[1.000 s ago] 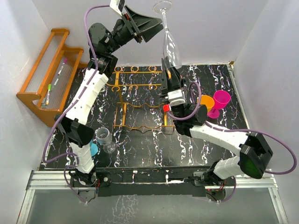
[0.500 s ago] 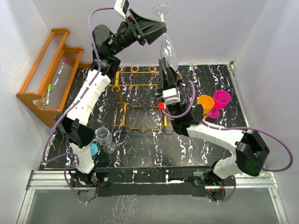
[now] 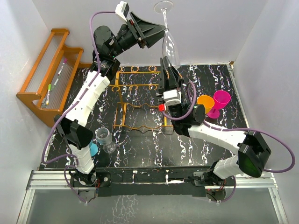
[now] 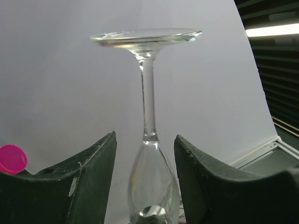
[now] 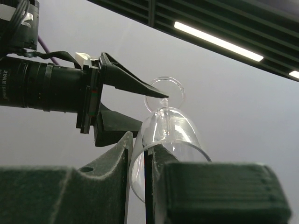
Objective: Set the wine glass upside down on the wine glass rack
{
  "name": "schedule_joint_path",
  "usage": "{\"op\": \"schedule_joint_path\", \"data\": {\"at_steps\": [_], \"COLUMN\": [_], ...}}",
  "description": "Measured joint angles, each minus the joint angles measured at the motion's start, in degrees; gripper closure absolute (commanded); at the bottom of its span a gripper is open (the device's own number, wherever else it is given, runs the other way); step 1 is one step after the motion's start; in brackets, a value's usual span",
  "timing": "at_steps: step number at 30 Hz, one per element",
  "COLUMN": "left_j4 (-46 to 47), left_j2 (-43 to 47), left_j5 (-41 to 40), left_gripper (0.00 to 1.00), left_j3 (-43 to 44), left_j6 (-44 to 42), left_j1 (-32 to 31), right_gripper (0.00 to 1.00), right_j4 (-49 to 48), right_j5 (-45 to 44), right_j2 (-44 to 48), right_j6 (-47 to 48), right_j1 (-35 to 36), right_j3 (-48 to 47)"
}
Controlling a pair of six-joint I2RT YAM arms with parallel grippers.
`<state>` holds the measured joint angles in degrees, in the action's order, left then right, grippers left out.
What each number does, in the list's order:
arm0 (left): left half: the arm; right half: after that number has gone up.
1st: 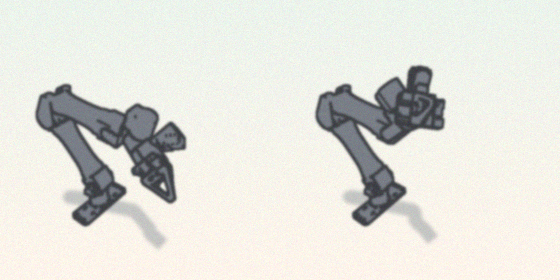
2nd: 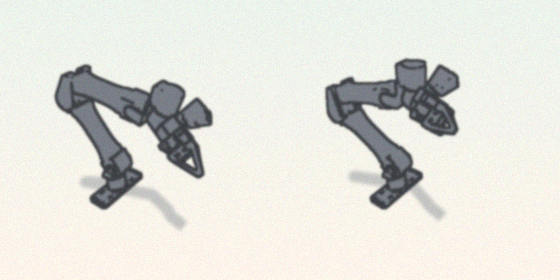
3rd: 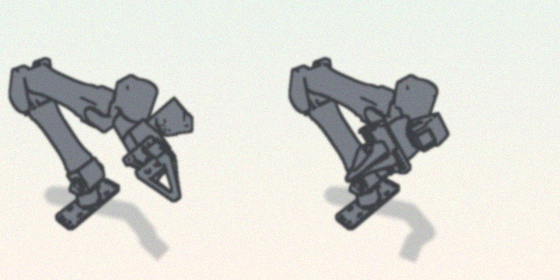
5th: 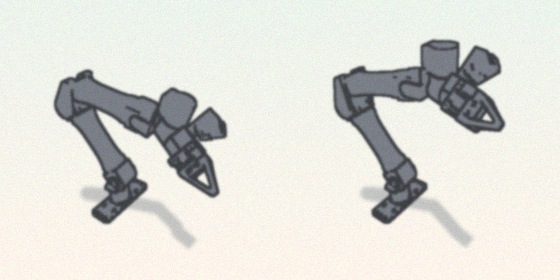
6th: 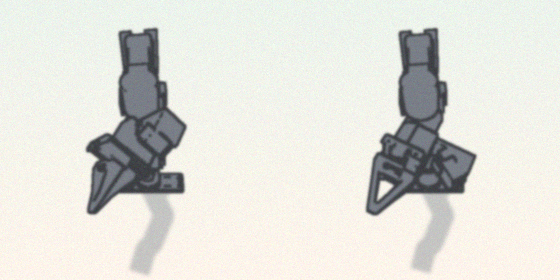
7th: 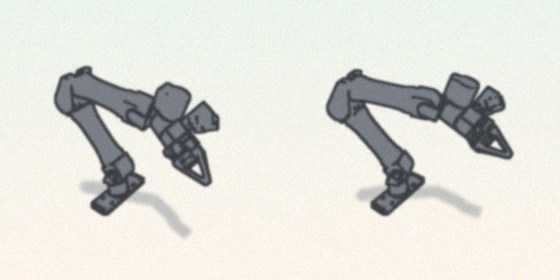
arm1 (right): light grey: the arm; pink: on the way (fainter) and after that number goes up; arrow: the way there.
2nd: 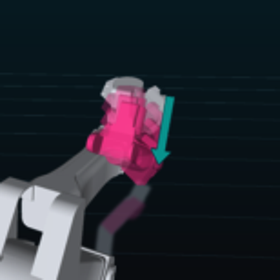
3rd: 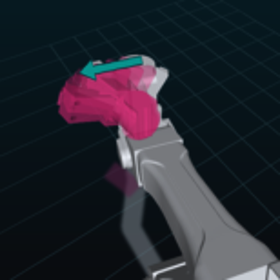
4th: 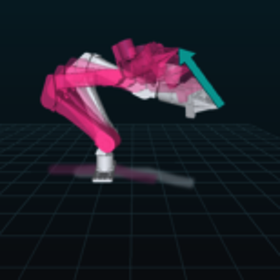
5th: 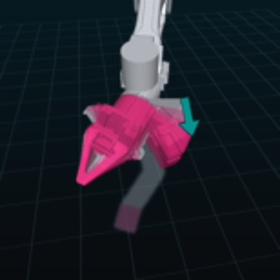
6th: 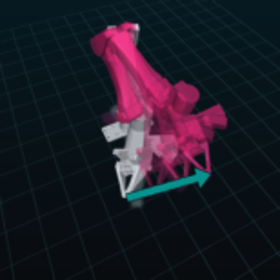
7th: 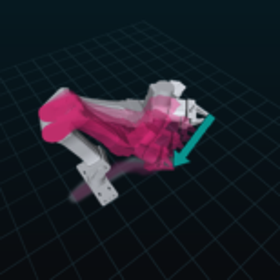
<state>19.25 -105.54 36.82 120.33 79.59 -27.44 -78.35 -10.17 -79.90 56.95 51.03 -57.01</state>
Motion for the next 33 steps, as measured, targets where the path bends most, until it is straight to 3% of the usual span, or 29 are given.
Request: {"op": "schedule_joint_path", "data": {"at_steps": [12,15,19,23,25,28,31,33], "left_j4": [-0.7,-0.6,-0.4,-0.2,-0.2,0.0,0.1,0.0], "left_j2": [0.0,0.0,0.0,0.0,0.0,0.0,0.0,0.0], "left_j5": [-2.2,-2.2,-2.2,-2.2,-2.2,-2.1,-1.8,-1.6], "left_gripper": [0.61,0.74,0.99,0.95,1.00,1.00,1.00,1.00], "left_j3": [1.0,1.6,1.8,1.9,1.9,1.9,2.1,2.6], "left_j6": [-1.7,-1.7,-1.9,-1.5,-1.5,-1.5,-1.7,-2.3], "left_j1": [0.0,0.0,0.0,0.0,0.1,0.1,0.2,0.3], "right_gripper": [0.92,0.92,0.92,0.92,0.92,0.91,0.72,0.71], "right_j4": [1.0,1.7,1.7,1.7,1.7,1.7,1.8,2.6], "right_j5": [1.2,1.2,1.7,1.8,1.9,2.0,2.2,2.6], "right_j2": [-0.9,-1.3,-1.5,-1.7,-1.7,-1.7,-2.0,-2.0], "right_j6": [0.8,1.0,1.4,1.5,1.4,1.4,1.4,0.9], "right_j1": [1.1,1.1,1.2,1.4,1.4,1.4,1.4,1.4], "right_j3": [-1.3,-1.4,-1.8,-1.9,-1.9,-1.9,-2.0,-2.1]}}
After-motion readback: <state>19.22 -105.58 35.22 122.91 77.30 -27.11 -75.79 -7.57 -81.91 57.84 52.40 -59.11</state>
